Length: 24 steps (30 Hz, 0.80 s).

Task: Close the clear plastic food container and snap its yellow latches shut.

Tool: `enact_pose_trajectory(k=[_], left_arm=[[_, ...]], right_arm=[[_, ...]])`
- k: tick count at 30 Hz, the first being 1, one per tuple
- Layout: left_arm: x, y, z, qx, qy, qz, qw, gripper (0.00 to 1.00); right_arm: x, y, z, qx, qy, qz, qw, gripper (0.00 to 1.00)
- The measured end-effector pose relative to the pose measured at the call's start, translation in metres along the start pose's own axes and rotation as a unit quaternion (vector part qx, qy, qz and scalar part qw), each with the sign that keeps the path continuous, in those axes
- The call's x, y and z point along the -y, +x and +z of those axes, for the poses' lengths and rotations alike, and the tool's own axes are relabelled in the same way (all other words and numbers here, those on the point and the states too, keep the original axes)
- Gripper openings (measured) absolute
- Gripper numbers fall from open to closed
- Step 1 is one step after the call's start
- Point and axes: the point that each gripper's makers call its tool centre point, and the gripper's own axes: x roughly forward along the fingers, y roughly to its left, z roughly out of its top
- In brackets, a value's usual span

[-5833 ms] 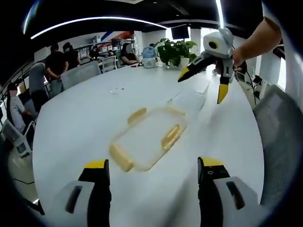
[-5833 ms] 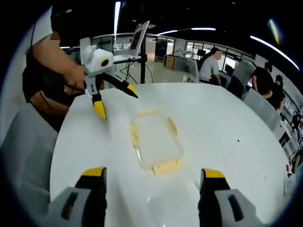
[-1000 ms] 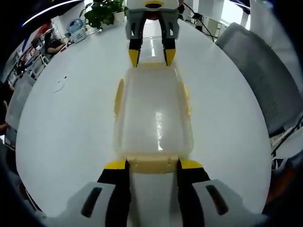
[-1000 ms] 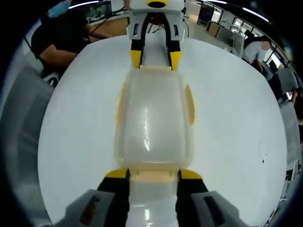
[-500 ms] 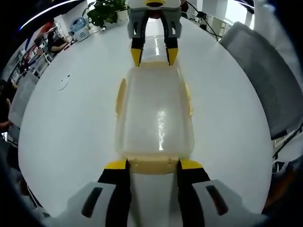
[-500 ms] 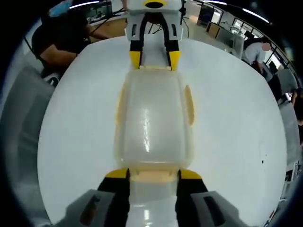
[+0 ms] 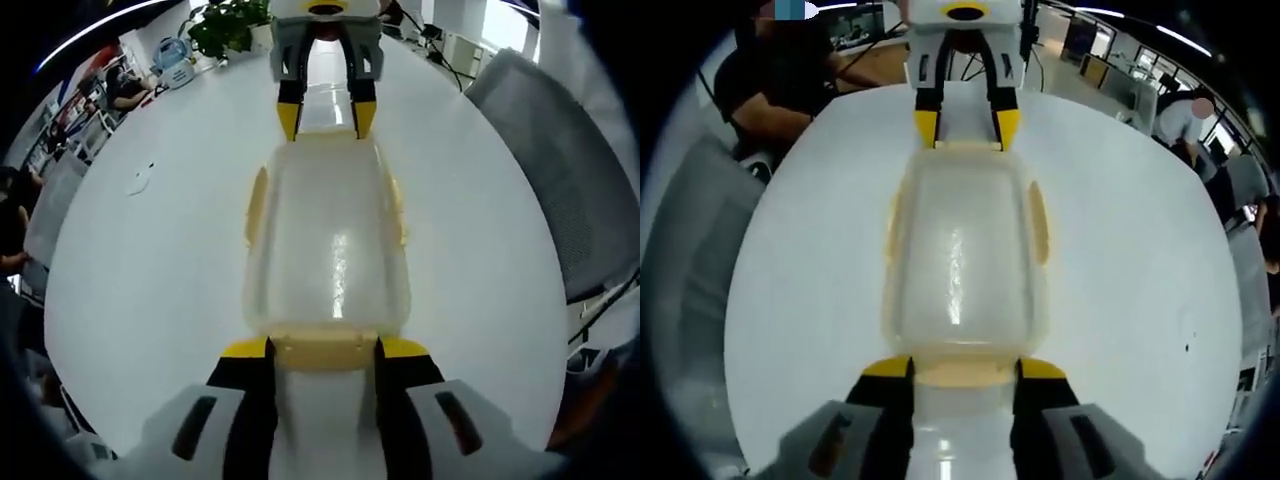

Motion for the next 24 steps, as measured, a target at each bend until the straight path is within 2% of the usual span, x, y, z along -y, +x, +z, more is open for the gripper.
enact_pose_trajectory(k=[24], left_arm=[[0.018,-0.021,0.028,0.001,-0.039,0.027,0.9989,0.36]], right_arm=[[-0.004,-0.045,0.001,0.019,-0.049,0.006,0.9986,0.35]])
